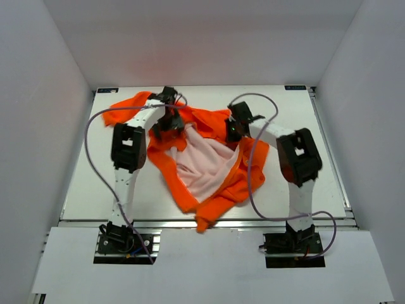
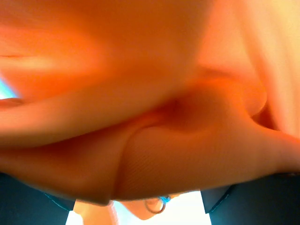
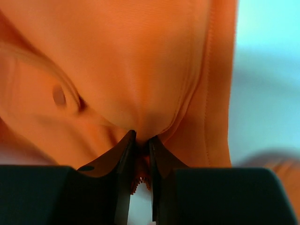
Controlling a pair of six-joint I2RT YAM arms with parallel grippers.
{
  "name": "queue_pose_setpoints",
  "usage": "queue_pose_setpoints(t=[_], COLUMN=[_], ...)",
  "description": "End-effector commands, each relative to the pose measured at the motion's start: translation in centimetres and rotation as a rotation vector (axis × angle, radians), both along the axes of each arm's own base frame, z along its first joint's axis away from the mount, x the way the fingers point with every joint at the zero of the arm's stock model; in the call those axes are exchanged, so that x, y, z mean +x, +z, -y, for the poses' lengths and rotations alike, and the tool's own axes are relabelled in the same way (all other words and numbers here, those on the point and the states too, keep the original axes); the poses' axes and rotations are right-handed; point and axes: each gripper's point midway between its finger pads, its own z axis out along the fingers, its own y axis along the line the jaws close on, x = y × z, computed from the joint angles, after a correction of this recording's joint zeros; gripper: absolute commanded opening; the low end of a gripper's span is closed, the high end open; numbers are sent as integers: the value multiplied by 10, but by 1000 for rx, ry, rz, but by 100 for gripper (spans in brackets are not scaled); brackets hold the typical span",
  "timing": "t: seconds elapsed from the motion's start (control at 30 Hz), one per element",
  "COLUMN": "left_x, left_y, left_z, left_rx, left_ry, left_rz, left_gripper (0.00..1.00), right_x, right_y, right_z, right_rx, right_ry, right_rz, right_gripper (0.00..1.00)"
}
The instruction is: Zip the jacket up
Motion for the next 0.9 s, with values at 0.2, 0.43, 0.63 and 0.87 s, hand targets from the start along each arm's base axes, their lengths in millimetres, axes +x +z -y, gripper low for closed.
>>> queue_pose_setpoints(t=[0.2, 0.43, 0.63, 0.87], left_x=[209, 222, 187, 66], left_y=[39, 138, 206, 208], left_z=[121, 171, 141, 58], left_rx=[-459, -594, -449, -241], left_ry=[-322, -414, -444, -258], left_rz=[756, 980, 964, 773], left_gripper=[98, 98, 98, 98], right_x=[-200, -234, -183, -155], right_y=[-23, 55, 129, 133], right_z=[77, 40, 46, 49], right_rx=[-148, 53, 24, -60], right_ry=[-184, -62, -87, -108], right_rz=[-227, -98, 189, 168], right_gripper=[18, 18, 46, 75])
